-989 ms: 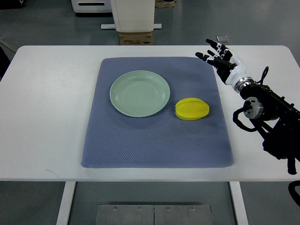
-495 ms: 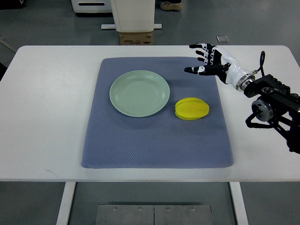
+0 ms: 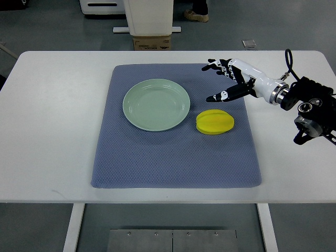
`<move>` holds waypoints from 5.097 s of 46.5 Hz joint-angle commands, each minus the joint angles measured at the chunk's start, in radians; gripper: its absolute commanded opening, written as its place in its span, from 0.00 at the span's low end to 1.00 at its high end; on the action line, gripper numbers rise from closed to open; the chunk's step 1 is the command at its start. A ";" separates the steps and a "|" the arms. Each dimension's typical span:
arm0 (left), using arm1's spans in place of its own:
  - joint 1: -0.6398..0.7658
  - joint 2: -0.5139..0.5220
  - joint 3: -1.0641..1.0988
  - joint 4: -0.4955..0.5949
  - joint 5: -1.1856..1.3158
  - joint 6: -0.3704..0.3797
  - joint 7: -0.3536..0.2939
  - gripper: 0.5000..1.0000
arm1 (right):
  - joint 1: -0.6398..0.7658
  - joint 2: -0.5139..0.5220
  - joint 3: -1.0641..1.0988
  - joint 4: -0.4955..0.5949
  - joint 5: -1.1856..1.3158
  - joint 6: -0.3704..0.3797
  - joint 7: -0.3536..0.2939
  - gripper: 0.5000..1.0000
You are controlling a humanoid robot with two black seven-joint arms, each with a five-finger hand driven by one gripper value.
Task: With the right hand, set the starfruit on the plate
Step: 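Reach the right hand over the yellow starfruit, fingers open, then close the right hand around the starfruit and lift it, then carry the starfruit over the green plate and lower it, then open the right hand to release the starfruit onto the plate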
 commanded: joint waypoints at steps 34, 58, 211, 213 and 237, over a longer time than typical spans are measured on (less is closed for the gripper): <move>0.000 0.000 0.000 0.000 0.000 0.000 0.000 1.00 | 0.028 -0.037 -0.179 0.050 -0.245 0.008 -0.071 0.97; 0.000 0.000 0.001 0.000 0.000 0.000 0.000 1.00 | 0.019 0.028 -0.179 0.030 -0.245 -0.019 -0.120 0.94; 0.000 0.000 0.000 0.000 0.000 0.000 0.000 1.00 | 0.088 0.481 -0.180 -0.366 -0.086 -0.087 -0.146 0.42; 0.000 0.000 0.001 0.000 0.000 0.000 0.000 1.00 | 0.086 0.481 -0.180 -0.366 -0.086 -0.087 -0.146 0.51; 0.000 0.000 0.000 0.000 0.000 0.000 0.000 1.00 | 0.094 0.481 -0.182 -0.366 -0.086 -0.087 -0.146 1.00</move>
